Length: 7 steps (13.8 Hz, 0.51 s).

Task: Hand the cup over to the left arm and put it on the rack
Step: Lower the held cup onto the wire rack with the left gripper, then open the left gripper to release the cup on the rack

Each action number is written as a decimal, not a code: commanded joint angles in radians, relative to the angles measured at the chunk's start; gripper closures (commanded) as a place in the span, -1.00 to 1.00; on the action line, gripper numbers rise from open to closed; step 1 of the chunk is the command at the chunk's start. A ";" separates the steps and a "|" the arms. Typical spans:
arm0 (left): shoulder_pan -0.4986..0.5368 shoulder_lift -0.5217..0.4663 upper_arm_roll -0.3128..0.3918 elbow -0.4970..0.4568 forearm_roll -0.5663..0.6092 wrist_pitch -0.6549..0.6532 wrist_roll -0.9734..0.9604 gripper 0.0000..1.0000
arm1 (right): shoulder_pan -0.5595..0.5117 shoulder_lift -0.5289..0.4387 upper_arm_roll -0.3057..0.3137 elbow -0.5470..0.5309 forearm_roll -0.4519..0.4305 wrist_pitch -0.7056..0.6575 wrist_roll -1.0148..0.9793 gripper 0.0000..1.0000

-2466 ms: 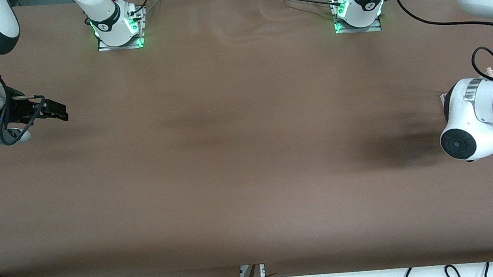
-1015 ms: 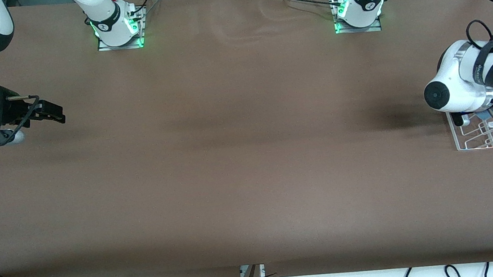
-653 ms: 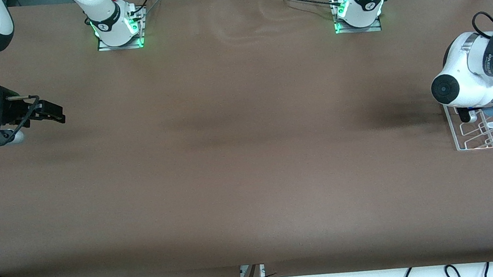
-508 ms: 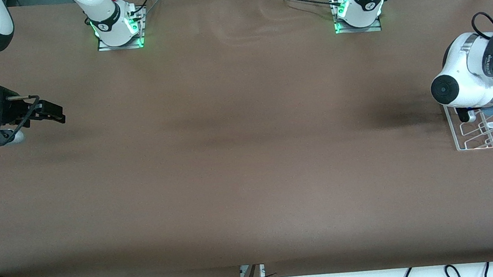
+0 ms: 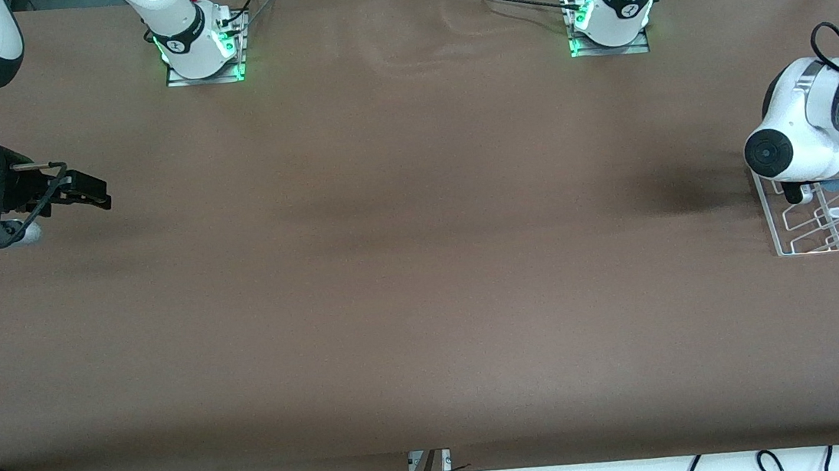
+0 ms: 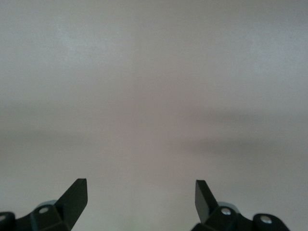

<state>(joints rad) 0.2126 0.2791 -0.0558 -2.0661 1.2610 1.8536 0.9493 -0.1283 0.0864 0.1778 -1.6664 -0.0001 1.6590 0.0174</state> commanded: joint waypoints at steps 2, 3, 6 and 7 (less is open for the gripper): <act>0.004 0.021 -0.001 -0.034 0.023 0.044 -0.090 0.87 | -0.004 0.001 -0.001 0.014 0.015 -0.018 -0.004 -0.98; 0.004 0.032 -0.001 -0.037 0.049 0.045 -0.121 0.87 | -0.004 0.003 0.000 0.014 0.015 -0.018 -0.004 -0.98; 0.004 0.043 0.008 -0.045 0.060 0.070 -0.150 0.59 | -0.004 0.003 0.000 0.014 0.015 -0.018 -0.004 -0.98; 0.004 0.043 0.008 -0.040 0.058 0.070 -0.149 0.11 | -0.004 0.003 -0.001 0.014 0.015 -0.016 -0.004 -0.98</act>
<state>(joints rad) 0.2126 0.3277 -0.0547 -2.1037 1.2928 1.9052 0.8201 -0.1283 0.0865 0.1778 -1.6664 -0.0001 1.6587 0.0174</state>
